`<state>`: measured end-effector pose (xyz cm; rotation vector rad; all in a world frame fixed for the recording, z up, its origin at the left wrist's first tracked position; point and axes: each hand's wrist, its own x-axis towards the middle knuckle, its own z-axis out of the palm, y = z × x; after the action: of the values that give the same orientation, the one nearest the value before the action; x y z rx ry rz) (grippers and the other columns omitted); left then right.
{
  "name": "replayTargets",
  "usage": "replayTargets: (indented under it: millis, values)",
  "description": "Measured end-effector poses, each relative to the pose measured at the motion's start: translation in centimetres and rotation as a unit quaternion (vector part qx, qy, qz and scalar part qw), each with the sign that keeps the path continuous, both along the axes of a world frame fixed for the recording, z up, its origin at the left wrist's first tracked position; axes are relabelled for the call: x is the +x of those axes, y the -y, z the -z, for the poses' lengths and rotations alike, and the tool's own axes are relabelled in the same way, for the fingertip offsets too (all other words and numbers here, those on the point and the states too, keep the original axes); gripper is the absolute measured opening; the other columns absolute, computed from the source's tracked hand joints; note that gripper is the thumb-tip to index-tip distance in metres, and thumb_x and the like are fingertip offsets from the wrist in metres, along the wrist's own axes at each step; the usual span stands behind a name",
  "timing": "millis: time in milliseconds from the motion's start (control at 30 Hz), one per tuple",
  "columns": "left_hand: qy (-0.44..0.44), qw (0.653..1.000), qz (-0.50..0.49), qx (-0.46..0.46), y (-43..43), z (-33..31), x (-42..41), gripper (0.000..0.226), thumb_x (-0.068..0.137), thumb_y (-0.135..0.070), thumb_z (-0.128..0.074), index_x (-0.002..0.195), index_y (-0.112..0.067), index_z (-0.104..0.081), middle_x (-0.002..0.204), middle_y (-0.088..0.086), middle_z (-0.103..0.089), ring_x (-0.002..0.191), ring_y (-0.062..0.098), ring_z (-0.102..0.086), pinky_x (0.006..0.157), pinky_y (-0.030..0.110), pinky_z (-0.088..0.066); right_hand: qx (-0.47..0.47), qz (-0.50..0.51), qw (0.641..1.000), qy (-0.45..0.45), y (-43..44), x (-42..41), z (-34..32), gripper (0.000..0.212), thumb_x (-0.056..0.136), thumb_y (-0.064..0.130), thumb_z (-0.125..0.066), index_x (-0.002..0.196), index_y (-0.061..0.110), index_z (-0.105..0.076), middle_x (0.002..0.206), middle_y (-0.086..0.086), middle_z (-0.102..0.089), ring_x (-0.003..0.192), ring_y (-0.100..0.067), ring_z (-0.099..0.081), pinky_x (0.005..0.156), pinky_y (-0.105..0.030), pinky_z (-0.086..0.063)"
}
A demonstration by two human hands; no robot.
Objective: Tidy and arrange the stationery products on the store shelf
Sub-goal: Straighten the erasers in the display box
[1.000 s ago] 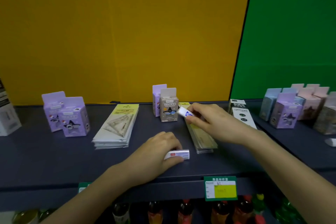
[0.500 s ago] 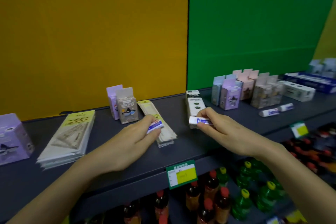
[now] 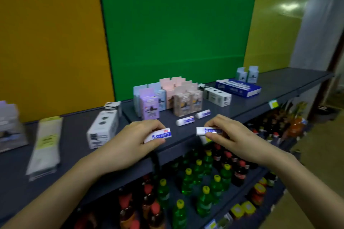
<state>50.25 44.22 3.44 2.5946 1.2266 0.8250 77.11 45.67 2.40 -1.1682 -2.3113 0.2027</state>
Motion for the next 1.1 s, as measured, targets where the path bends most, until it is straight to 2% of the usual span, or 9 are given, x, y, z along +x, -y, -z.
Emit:
replayTargets:
  millis: [200, 333, 500, 633, 733, 833, 967, 1033, 1100]
  values:
    - [0.047, 0.999, 0.01, 0.016, -3.5, 0.7, 10.5, 0.014, 0.081, -0.035, -0.064, 0.092, -0.026, -0.062, 0.085, -0.013, -0.066, 0.072, -0.004, -0.053, 0.058, 0.011, -0.037, 0.026, 0.049, 0.998, 0.024, -1.9, 10.1, 0.1, 0.022, 0.09, 0.038, -0.047, 0.104, 0.024, -0.057, 0.094, 0.01, -0.055, 0.091, -0.005, -0.046, 0.074, -0.013, -0.034]
    - [0.05, 0.999, 0.007, 0.018, -6.2, 0.5, 16.1, 0.014, 0.08, -0.031, -0.065, 0.092, -0.023, -0.064, 0.083, -0.009, -0.066, 0.068, -0.006, -0.053, 0.056, 0.014, -0.036, 0.031, 0.068, 0.997, 0.019, -3.6, 15.3, 0.1, 0.021, 0.09, 0.037, -0.049, 0.103, 0.024, -0.058, 0.094, 0.008, -0.057, 0.089, -0.009, -0.047, 0.074, -0.021, -0.038]
    - [0.036, 0.999, 0.008, 0.028, -10.3, 0.2, 21.6, 0.013, 0.08, -0.031, -0.065, 0.092, -0.024, -0.063, 0.08, -0.013, -0.064, 0.065, -0.005, -0.051, 0.055, 0.013, -0.033, 0.029, 0.077, 0.997, 0.013, -6.7, 20.4, 0.0, 0.02, 0.09, 0.033, -0.051, 0.104, 0.022, -0.06, 0.093, 0.009, -0.058, 0.088, -0.011, -0.049, 0.071, -0.018, -0.036]
    - [0.03, 0.999, 0.012, 0.014, -13.9, 0.3, 25.1, 0.01, 0.081, -0.032, -0.064, 0.09, -0.028, -0.062, 0.086, -0.011, -0.067, 0.069, 0.003, -0.054, 0.06, 0.022, -0.039, 0.039, 0.072, 0.997, 0.012, -10.1, 23.6, 0.1, 0.02, 0.09, 0.031, -0.053, 0.103, 0.018, -0.061, 0.095, 0.003, -0.061, 0.088, -0.009, -0.049, 0.073, -0.015, -0.036]
    - [0.025, 0.999, 0.017, 0.016, -16.8, 0.1, 27.4, 0.01, 0.082, -0.032, -0.062, 0.09, -0.025, -0.063, 0.087, -0.01, -0.067, 0.074, 0.006, -0.055, 0.065, 0.027, -0.043, 0.048, 0.075, 0.996, 0.015, -13.4, 25.7, 0.1, 0.021, 0.089, 0.033, -0.052, 0.102, 0.02, -0.061, 0.095, 0.006, -0.061, 0.09, -0.011, -0.051, 0.074, -0.014, -0.036]
    - [0.016, 1.0, 0.015, 0.019, -20.1, -0.5, 29.2, 0.012, 0.083, -0.031, -0.061, 0.092, -0.024, -0.062, 0.088, -0.011, -0.067, 0.073, 0.004, -0.054, 0.064, 0.026, -0.042, 0.05, 0.073, 0.996, 0.013, -17.2, 27.6, -0.5, 0.019, 0.089, 0.035, -0.052, 0.1, 0.022, -0.061, 0.093, 0.012, -0.059, 0.091, -0.01, -0.051, 0.076, -0.014, -0.036]
    - [-0.002, 1.0, -0.002, 0.022, -24.2, -1.4, 31.4, 0.014, 0.083, -0.031, -0.061, 0.093, -0.023, -0.057, 0.084, -0.011, -0.064, 0.069, 0.004, -0.052, 0.061, 0.027, -0.04, 0.042, 0.054, 0.997, 0.031, -22.3, 29.8, -1.3, 0.03, 0.085, 0.046, -0.048, 0.101, 0.023, -0.061, 0.09, 0.023, -0.056, 0.088, -0.004, -0.049, 0.075, -0.011, -0.036]
    - [-0.009, 1.0, -0.02, 0.022, -26.2, -1.8, 32.4, 0.013, 0.082, -0.032, -0.061, 0.09, -0.023, -0.055, 0.085, -0.009, -0.063, 0.071, 0.008, -0.052, 0.063, 0.028, -0.04, 0.046, 0.045, 0.998, 0.02, -24.7, 30.8, -1.6, 0.027, 0.086, 0.042, -0.052, 0.102, 0.023, -0.061, 0.093, 0.021, -0.058, 0.089, -0.004, -0.05, 0.077, -0.013, -0.037]
    - [-0.025, 0.999, -0.04, 0.017, -27.7, -2.2, 33.3, 0.012, 0.082, -0.032, -0.061, 0.089, -0.025, -0.054, 0.086, -0.007, -0.063, 0.075, 0.014, -0.052, 0.066, 0.031, -0.04, 0.043, 0.034, 0.998, 0.012, -26.7, 31.5, -1.7, 0.033, 0.083, 0.049, -0.047, 0.102, 0.025, -0.061, 0.094, 0.02, -0.06, 0.09, -0.003, -0.051, 0.076, -0.014, -0.038]
